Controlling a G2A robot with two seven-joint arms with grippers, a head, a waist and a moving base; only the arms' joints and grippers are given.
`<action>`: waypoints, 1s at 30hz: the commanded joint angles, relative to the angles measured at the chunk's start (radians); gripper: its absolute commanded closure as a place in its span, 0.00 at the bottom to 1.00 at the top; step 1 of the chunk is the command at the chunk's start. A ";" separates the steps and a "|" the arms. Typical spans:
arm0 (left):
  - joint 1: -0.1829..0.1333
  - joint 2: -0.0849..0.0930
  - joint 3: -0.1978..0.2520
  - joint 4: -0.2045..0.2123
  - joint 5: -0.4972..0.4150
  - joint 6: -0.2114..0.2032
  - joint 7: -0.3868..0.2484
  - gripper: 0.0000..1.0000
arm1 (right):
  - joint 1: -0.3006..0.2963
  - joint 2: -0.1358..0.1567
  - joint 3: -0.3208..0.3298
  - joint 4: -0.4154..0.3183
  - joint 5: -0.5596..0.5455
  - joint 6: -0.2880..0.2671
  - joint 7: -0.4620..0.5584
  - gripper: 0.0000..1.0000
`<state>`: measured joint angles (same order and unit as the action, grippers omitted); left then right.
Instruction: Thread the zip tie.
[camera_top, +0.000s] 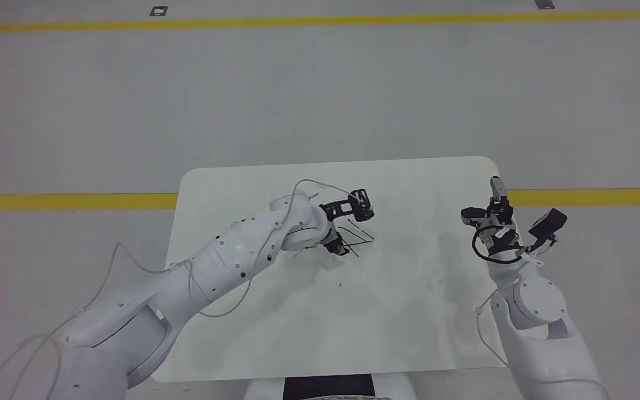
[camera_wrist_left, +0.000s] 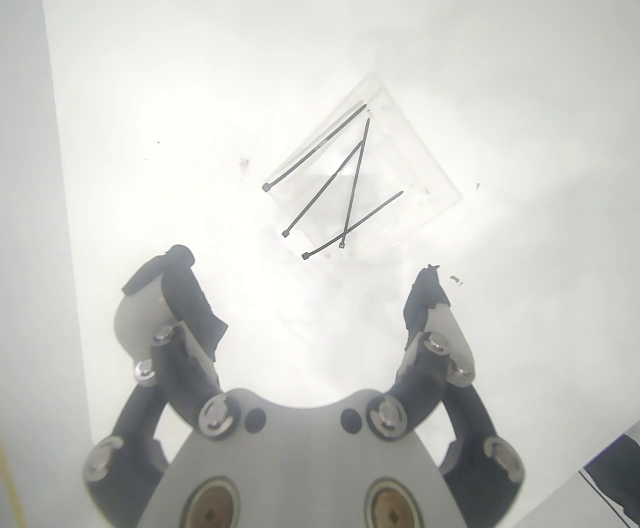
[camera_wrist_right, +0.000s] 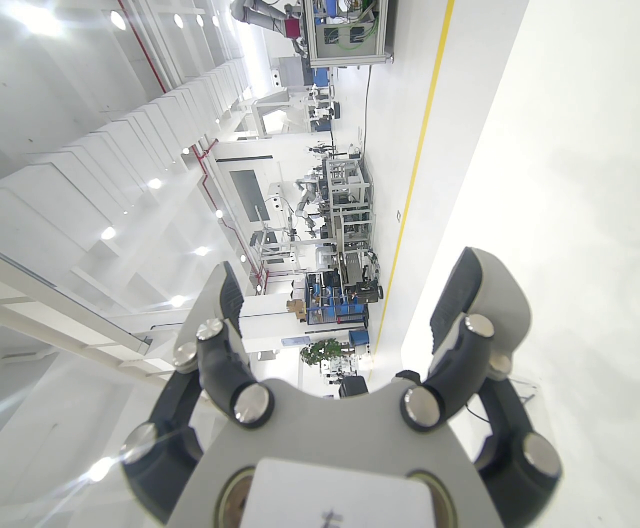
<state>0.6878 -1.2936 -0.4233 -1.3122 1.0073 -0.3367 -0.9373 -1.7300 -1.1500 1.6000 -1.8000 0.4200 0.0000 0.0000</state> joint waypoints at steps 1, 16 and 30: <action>0.000 0.000 0.000 0.000 0.000 0.002 0.000 0.00 | 0.000 0.000 0.000 0.000 0.000 0.000 0.000 0.00; -0.013 0.016 0.051 -0.025 0.041 -0.003 0.048 0.56 | 0.000 0.000 0.000 0.000 0.000 0.000 0.000 0.00; -0.087 0.026 0.163 -0.026 -0.009 -0.003 0.072 0.69 | 0.000 0.000 0.000 0.000 0.000 0.000 0.000 0.00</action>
<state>0.6071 -1.2671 -0.2708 -1.3392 1.0012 -0.3400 -0.8698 -1.7300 -1.1500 1.6000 -1.8000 0.4200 0.0000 0.0000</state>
